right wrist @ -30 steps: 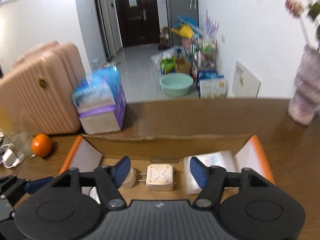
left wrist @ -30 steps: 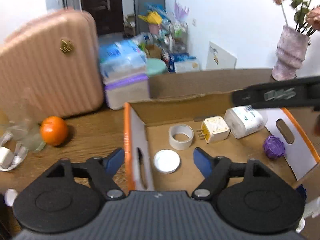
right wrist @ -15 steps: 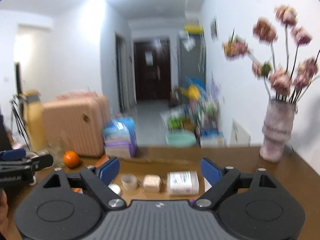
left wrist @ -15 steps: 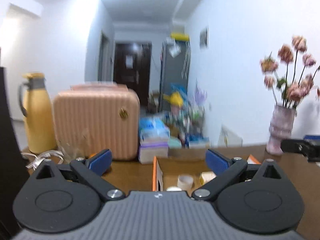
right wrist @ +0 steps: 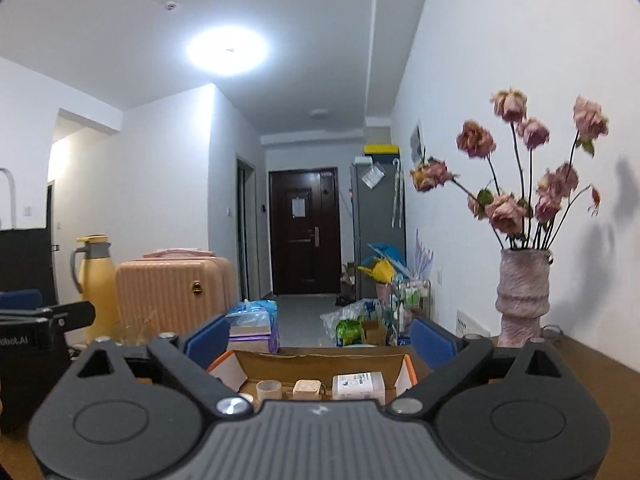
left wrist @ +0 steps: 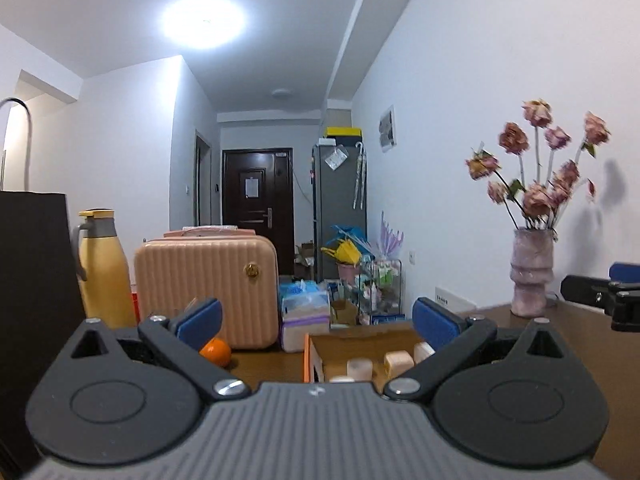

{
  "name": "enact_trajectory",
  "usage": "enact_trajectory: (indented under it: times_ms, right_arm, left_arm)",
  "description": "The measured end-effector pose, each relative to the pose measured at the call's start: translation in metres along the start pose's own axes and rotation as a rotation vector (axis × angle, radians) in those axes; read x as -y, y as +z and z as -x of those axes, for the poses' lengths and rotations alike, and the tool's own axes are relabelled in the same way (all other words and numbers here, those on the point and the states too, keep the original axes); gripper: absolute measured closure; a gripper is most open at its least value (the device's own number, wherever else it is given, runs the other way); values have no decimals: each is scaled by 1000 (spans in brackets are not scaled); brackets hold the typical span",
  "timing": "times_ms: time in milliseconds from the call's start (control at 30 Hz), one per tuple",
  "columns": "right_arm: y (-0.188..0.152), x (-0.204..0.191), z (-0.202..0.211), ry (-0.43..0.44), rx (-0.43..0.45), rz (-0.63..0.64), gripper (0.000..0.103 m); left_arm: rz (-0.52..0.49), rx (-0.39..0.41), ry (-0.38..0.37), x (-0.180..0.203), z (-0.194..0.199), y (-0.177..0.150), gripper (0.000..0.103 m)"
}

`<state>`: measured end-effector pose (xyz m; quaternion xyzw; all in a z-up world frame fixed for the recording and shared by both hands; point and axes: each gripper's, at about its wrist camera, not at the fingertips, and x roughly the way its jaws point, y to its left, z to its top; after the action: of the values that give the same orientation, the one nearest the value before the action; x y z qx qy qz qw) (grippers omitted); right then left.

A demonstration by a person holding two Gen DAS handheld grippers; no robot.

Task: Organize rigid objects
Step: 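Withdraw both open tools back toward the items on the table, then grasp the white round lid with the left tool while the right tool grasps the white spray bottle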

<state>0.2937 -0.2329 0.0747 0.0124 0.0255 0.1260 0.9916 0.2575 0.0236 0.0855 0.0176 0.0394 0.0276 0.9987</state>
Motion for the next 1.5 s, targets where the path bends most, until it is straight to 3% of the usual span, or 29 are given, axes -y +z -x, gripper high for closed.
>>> enact_trajectory:
  times_ms: [67, 233, 333, 400, 500, 567, 733, 833, 1000, 1067, 1167, 1333, 1500]
  right_arm:
    - [-8, -4, 26, 15, 18, 19, 2]
    - [-37, -14, 93, 55, -7, 11, 0]
    - [-62, -23, 129, 56, -19, -14, 0]
    - [-77, -31, 146, 20, -26, -24, 0]
    - [-93, -37, 157, 28, -61, -39, 0]
    - [-96, -37, 156, 17, -78, -17, 0]
    - [-101, -26, 142, -14, -107, -41, 1]
    - [-104, -16, 126, -9, -142, -51, 3]
    - [-101, 5, 86, -21, -197, -69, 12]
    - [-97, 15, 65, -14, -225, -82, 25]
    - [-95, 25, 28, 11, -286, -68, 29]
    - [-97, 43, -30, -36, -361, -46, 29]
    - [-104, 52, -66, -29, -388, -50, 33]
  left_arm:
    - [-1, -45, 6, 0, 25, -7, 0]
    - [-43, -63, -85, 1, 98, -38, 0]
    - [-51, -70, -70, 3, 134, -66, 0]
    - [-32, -118, -47, 5, 143, -81, 0]
    - [-37, -153, -114, 8, 142, -88, 0]
    - [-51, -146, -105, 10, 136, -89, 0]
    - [-1, -234, -122, 12, 105, -95, 0]
    - [-26, -256, -125, 18, 90, -98, 0]
    - [-76, -230, -146, 30, 48, -86, 0]
    - [-85, -229, -159, 35, 22, -80, 0]
    - [-119, -255, -168, 45, -31, -78, 1]
    - [-130, -402, -206, 55, -118, -93, 15]
    - [-96, -528, -200, 53, -171, -113, 30]
